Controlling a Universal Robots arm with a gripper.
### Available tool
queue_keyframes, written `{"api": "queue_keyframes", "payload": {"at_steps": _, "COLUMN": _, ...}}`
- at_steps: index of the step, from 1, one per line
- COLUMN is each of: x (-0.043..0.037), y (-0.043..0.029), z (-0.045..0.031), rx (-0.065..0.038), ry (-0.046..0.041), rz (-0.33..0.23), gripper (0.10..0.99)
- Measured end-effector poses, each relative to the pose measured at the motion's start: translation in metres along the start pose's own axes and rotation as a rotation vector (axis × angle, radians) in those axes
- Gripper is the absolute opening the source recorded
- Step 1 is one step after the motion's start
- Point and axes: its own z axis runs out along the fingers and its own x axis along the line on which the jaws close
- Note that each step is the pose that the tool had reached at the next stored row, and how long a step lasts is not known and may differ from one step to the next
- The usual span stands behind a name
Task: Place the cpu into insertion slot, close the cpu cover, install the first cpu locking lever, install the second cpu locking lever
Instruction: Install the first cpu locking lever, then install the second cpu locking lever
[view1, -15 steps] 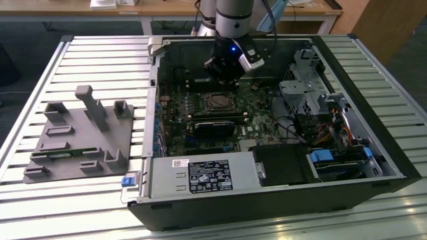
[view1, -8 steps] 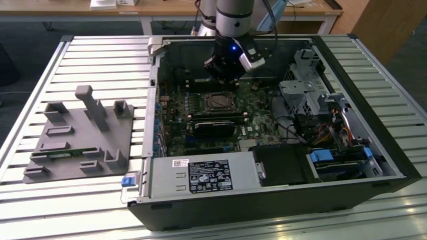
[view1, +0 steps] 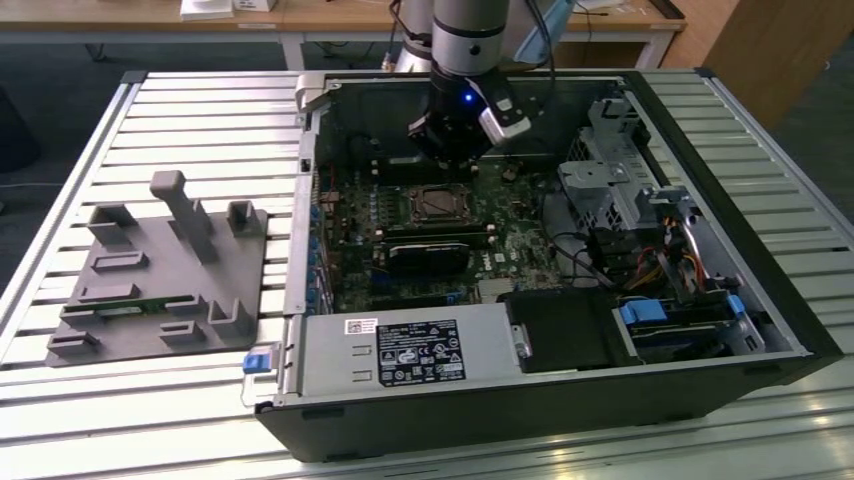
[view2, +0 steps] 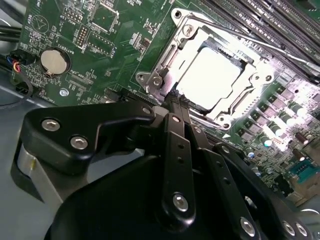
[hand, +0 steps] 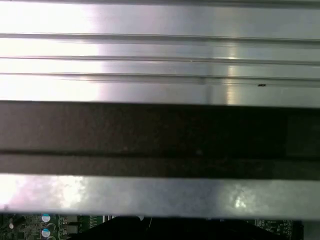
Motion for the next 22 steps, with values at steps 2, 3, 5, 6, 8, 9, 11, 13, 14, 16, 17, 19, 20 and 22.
{"api": "queue_keyframes", "payload": {"at_steps": 2, "x": 0.0000, "y": -0.0005, "z": -0.0001, "rx": 0.000, "ry": 0.0001, "rz": 0.000, "gripper": 0.106}}
{"api": "queue_keyframes", "payload": {"at_steps": 3, "x": 0.0000, "y": -0.0009, "z": -0.0001, "rx": 0.000, "ry": 0.0001, "rz": 0.000, "gripper": 0.106}}
{"api": "queue_keyframes", "payload": {"at_steps": 5, "x": 0.0000, "y": -0.0018, "z": -0.0001, "rx": 0.000, "ry": 0.0001, "rz": 0.000, "gripper": 0.106}}
{"api": "queue_keyframes", "payload": {"at_steps": 6, "x": 0.0000, "y": -0.0024, "z": -0.0001, "rx": 0.000, "ry": 0.0001, "rz": 0.000, "gripper": 0.106}}
{"api": "queue_keyframes", "payload": {"at_steps": 8, "x": 0.0000, "y": -0.0037, "z": 0.0000, "rx": 0.000, "ry": 0.0001, "rz": 0.000, "gripper": 0.106}}
{"api": "queue_keyframes", "payload": {"at_steps": 9, "x": 0.0000, "y": -0.0043, "z": 0.0000, "rx": 0.000, "ry": 0.0001, "rz": 0.000, "gripper": 0.106}}
{"api": "queue_keyframes", "payload": {"at_steps": 11, "x": 0.0000, "y": -0.0053, "z": 0.0000, "rx": 0.000, "ry": 0.0001, "rz": 0.000, "gripper": 0.106}}
{"api": "queue_keyframes", "payload": {"at_steps": 13, "x": 0.0000, "y": -0.0060, "z": 0.0000, "rx": 0.000, "ry": 0.0000, "rz": 0.000, "gripper": 0.106}}
{"api": "queue_keyframes", "payload": {"at_steps": 14, "x": 0.0000, "y": -0.0064, "z": 0.0000, "rx": 0.000, "ry": 0.0001, "rz": 0.000, "gripper": 0.106}}
{"api": "queue_keyframes", "payload": {"at_steps": 16, "x": 0.0000, "y": -0.0072, "z": 0.0000, "rx": 0.000, "ry": 0.0001, "rz": 0.000, "gripper": 0.106}}
{"api": "queue_keyframes", "payload": {"at_steps": 17, "x": 0.0000, "y": -0.0077, "z": 0.0000, "rx": 0.000, "ry": 0.0000, "rz": 0.000, "gripper": 0.106}}
{"api": "queue_keyframes", "payload": {"at_steps": 19, "x": 0.0000, "y": -0.0089, "z": 0.0000, "rx": 0.000, "ry": 0.0001, "rz": 0.000, "gripper": 0.106}}
{"api": "queue_keyframes", "payload": {"at_steps": 20, "x": 0.0000, "y": -0.0092, "z": 0.0000, "rx": 0.000, "ry": 0.0000, "rz": 0.000, "gripper": 0.106}}
{"api": "queue_keyframes", "payload": {"at_steps": 22, "x": 0.0000, "y": -0.0093, "z": -0.0010, "rx": 0.000, "ry": 0.0002, "rz": 0.000, "gripper": 0.106}}
